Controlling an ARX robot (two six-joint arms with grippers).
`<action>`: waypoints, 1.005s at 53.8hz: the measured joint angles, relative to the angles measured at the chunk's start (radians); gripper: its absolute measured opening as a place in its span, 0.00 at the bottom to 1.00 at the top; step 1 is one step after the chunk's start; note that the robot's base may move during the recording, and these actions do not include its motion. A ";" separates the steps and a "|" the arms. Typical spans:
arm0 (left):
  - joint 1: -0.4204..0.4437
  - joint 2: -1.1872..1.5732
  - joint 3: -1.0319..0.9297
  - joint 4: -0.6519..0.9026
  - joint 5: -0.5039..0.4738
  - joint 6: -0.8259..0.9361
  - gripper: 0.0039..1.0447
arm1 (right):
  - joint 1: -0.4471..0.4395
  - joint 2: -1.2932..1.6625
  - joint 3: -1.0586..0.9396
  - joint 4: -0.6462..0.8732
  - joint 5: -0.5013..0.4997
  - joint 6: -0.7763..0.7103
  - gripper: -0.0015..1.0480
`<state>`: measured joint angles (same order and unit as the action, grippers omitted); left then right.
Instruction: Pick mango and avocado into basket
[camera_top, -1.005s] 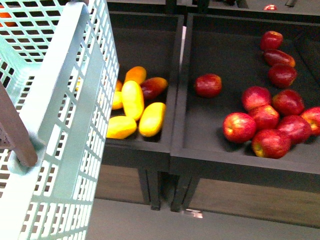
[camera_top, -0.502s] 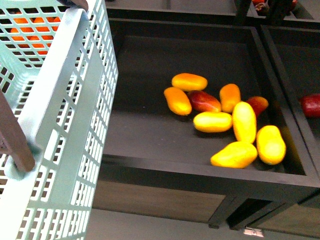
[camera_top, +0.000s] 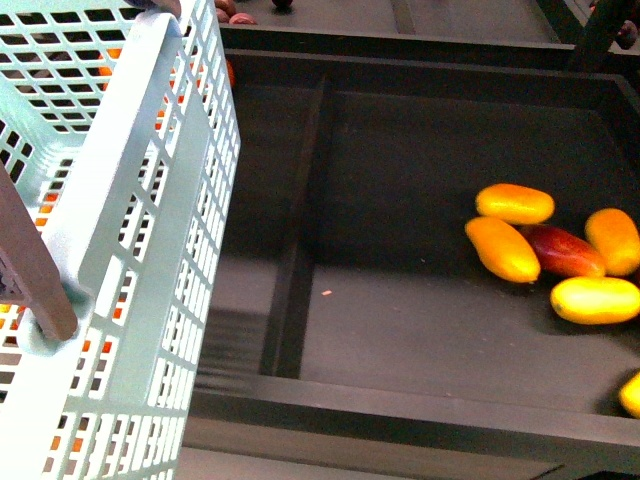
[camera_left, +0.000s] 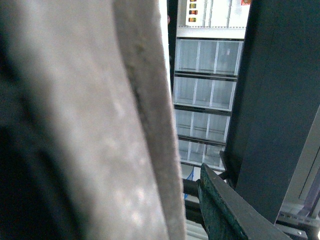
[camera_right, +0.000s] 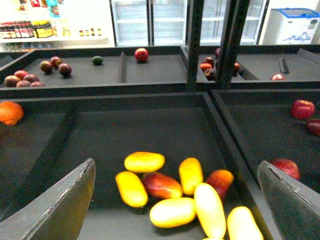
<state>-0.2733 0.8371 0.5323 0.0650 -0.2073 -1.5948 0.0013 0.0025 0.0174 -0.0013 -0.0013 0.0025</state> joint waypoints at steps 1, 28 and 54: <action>0.000 0.000 0.000 0.000 -0.001 0.000 0.27 | 0.000 0.000 0.000 0.000 0.001 0.000 0.92; 0.011 0.007 0.014 -0.044 0.043 0.042 0.27 | -0.001 0.002 0.000 0.000 0.000 0.000 0.92; -0.051 0.668 0.602 -0.193 0.330 0.939 0.27 | -0.001 0.002 0.000 0.000 0.001 0.000 0.92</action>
<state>-0.3244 1.5055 1.1339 -0.1284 0.1226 -0.6556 0.0006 0.0040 0.0174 -0.0013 -0.0006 0.0025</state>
